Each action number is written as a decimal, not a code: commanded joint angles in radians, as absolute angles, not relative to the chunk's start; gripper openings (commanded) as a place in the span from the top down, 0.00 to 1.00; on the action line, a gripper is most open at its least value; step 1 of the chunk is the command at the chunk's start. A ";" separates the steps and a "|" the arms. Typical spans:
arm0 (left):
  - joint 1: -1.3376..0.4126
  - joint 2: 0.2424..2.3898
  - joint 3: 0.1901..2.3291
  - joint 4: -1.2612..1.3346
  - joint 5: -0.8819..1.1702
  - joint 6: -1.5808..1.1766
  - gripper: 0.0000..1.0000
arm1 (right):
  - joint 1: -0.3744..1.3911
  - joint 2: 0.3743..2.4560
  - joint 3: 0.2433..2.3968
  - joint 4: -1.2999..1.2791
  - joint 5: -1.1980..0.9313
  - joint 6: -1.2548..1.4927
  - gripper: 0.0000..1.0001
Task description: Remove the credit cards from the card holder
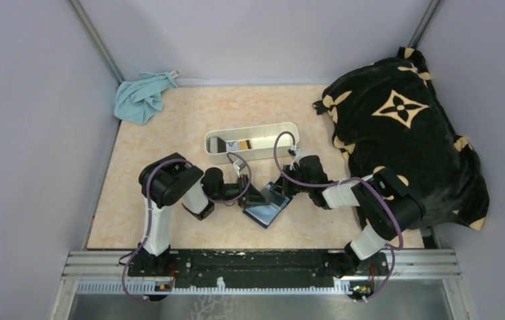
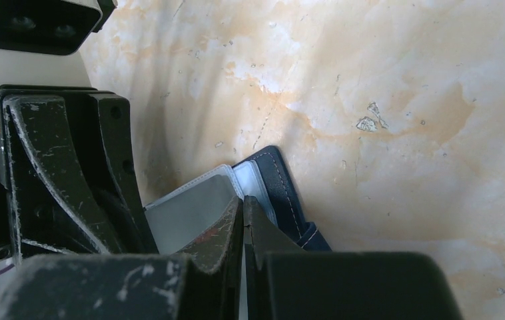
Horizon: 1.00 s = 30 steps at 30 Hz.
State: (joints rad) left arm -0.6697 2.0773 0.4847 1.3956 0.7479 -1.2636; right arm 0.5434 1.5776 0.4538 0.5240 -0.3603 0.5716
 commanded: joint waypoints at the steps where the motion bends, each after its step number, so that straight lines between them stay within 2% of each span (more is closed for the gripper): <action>1: -0.665 2.082 0.463 1.455 0.666 -1.260 0.80 | 0.572 1.572 0.446 0.424 -0.355 0.550 0.98; 15: -0.657 2.098 0.490 1.464 0.647 -1.284 0.78 | 0.572 1.521 0.430 0.382 -0.339 0.527 0.97; 22: -0.657 2.131 0.519 1.478 0.652 -1.303 0.78 | 0.572 1.433 0.439 0.295 -0.299 0.473 0.68; 30: -0.655 2.167 0.526 1.505 0.650 -1.322 0.78 | 0.571 1.402 0.464 0.201 -0.199 0.440 0.66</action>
State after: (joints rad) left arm -0.6643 2.1426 0.5095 1.4155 0.6777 -1.3056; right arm 0.5564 1.4204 0.4526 0.3019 -0.2596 0.4763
